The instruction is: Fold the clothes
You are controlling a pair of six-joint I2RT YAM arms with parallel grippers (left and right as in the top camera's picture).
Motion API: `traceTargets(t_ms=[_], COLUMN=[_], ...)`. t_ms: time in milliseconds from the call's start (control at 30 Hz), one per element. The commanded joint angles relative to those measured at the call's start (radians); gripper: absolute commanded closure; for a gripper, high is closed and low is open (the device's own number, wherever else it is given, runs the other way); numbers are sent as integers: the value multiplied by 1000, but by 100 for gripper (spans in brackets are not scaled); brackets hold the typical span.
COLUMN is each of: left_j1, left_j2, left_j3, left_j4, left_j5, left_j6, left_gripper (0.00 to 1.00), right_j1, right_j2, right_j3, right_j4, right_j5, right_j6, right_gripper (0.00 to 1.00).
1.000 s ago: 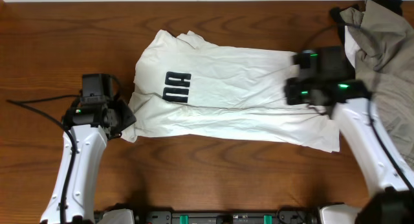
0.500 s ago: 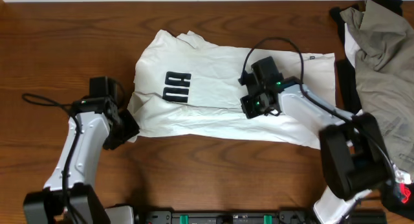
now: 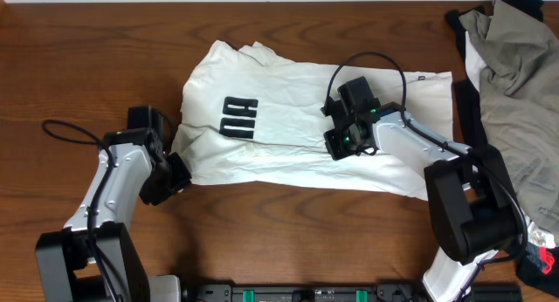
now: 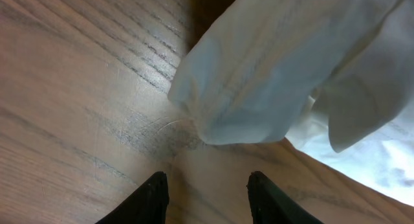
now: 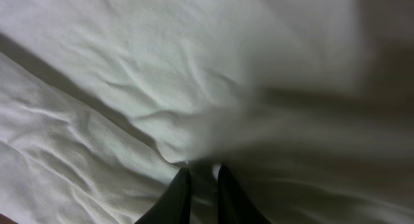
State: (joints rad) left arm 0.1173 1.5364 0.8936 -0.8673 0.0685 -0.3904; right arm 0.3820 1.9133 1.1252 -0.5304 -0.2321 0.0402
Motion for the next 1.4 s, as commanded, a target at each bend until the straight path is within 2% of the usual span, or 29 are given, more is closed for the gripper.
traceTargets(t_ms=[0,367,567,1133,1367], left_j1=[4,4,4,4,4], left_j2=[6,6,6,7,7], left_j3=[-9,-9,-9,-12,-74], left_j4=[4,12,10,39,99], left_j5=[-2,-2,-1,-2,-1], left_j6=[17,17,17,22,31], left_gripper=[57,57,57,57,57], right_j1=[5,15,54,103,102], right_j2=[43,-145,-125,27,59], right_j3=[-3,98,63,44,44], right_j4=[-14,-142,-211,-160,-146], right_j5=[32,-21,-42,8,35], right_j6=[10,3,3,11,11], right_gripper=[86,85,85,86,87])
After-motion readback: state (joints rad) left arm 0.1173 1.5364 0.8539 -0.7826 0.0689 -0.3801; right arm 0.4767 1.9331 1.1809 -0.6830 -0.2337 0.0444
